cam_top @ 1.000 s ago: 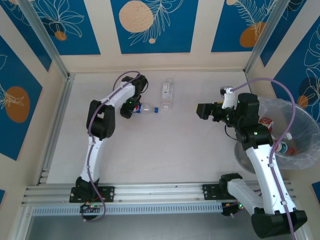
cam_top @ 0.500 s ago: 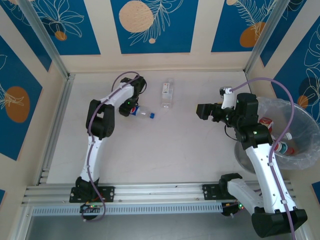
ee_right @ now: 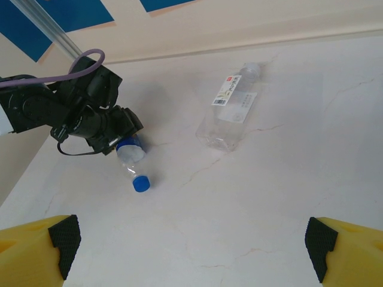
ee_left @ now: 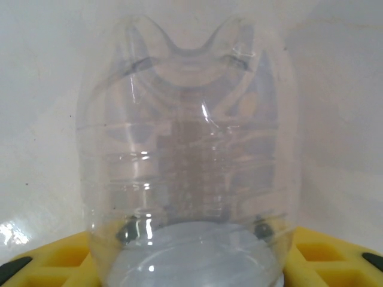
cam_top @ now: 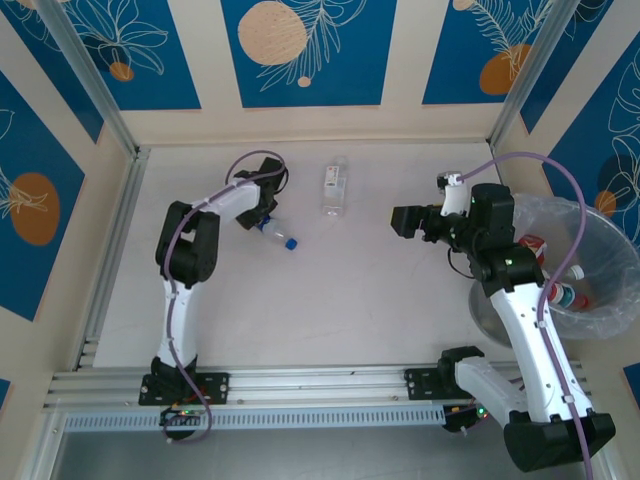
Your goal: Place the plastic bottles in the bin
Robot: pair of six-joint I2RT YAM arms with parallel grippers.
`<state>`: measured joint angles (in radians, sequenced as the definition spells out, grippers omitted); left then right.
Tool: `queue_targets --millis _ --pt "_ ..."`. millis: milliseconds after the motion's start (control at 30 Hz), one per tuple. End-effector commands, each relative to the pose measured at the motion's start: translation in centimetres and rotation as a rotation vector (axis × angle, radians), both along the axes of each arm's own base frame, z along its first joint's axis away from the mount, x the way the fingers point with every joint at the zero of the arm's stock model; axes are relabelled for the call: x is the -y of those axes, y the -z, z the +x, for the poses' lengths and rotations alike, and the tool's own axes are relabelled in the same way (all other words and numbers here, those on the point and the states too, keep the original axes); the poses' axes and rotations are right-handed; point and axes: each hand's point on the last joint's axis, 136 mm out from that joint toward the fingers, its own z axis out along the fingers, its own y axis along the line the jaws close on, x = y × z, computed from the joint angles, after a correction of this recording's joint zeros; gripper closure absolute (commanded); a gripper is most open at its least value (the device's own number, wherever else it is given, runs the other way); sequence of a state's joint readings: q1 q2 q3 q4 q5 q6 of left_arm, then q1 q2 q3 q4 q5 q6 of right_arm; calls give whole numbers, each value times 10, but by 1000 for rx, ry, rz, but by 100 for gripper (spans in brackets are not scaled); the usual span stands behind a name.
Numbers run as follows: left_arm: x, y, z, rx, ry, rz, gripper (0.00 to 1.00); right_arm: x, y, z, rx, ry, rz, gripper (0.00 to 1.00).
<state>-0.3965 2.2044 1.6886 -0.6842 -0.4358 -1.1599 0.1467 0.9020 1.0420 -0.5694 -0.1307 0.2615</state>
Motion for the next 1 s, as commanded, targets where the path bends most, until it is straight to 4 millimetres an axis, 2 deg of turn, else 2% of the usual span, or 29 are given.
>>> queue_targets --millis 0,300,400,567,667,800,967 --pt "-2 -3 -8 -12 137 40 48 -5 -11 2 14 -10 17 0" --pt "31 -1 -25 2 335 -75 52 -18 10 8 -64 0 79 0" --pt "43 -2 -35 -2 383 -114 58 -24 26 7 -108 4 107 1" --pt "61 -9 -49 39 451 -194 60 -34 45 8 -153 22 153 0" --pt "69 -13 -58 63 489 -227 60 -45 58 8 -187 30 225 0" --pt "87 -19 -68 102 538 -319 60 -66 85 4 -267 11 316 0" --pt "100 -31 -76 150 554 -416 60 -92 109 -2 -337 -18 331 1"
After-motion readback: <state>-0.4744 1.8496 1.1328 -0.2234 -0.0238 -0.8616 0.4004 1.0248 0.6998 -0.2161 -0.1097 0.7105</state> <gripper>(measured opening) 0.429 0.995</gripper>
